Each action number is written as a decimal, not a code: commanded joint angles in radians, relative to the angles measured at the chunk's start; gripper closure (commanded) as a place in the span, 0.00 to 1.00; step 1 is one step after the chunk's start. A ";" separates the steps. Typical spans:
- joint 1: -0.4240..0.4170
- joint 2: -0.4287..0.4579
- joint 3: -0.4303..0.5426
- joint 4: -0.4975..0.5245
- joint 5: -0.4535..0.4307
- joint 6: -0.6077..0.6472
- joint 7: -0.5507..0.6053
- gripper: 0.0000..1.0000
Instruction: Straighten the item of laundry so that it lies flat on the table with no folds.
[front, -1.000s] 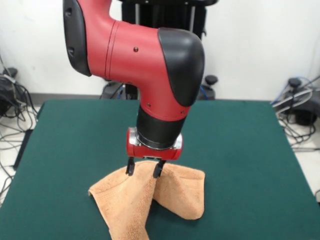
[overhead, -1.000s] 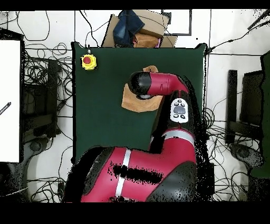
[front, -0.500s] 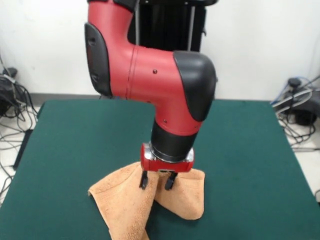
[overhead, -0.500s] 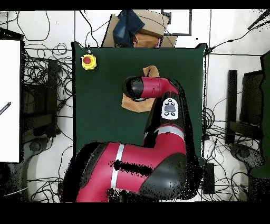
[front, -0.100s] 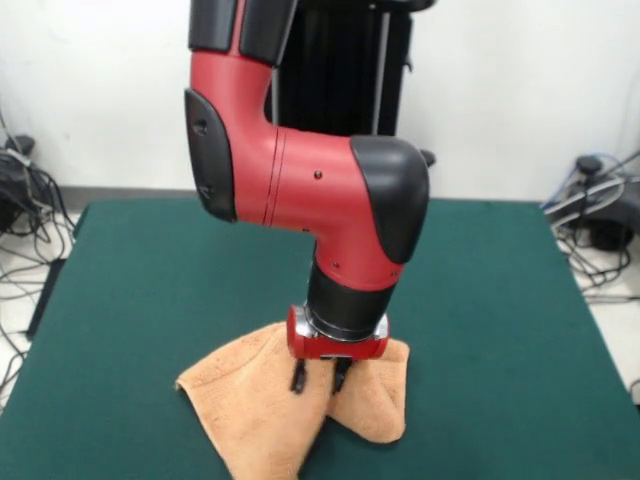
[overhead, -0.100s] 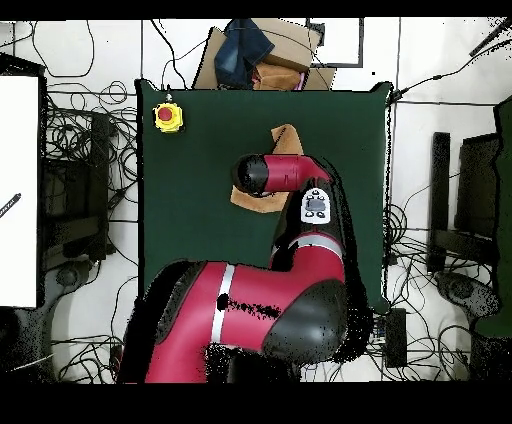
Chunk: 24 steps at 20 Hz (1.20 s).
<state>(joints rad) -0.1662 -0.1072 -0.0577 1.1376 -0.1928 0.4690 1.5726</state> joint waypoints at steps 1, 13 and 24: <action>0.011 0.038 0.040 -0.012 -0.041 0.020 0.047 1.00; 0.010 0.023 0.049 -0.006 -0.028 0.043 0.048 1.00; -0.012 -0.163 0.070 0.148 0.029 0.117 0.088 1.00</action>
<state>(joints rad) -0.1720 -0.1826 -0.0578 1.1723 -0.1927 0.5008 1.5726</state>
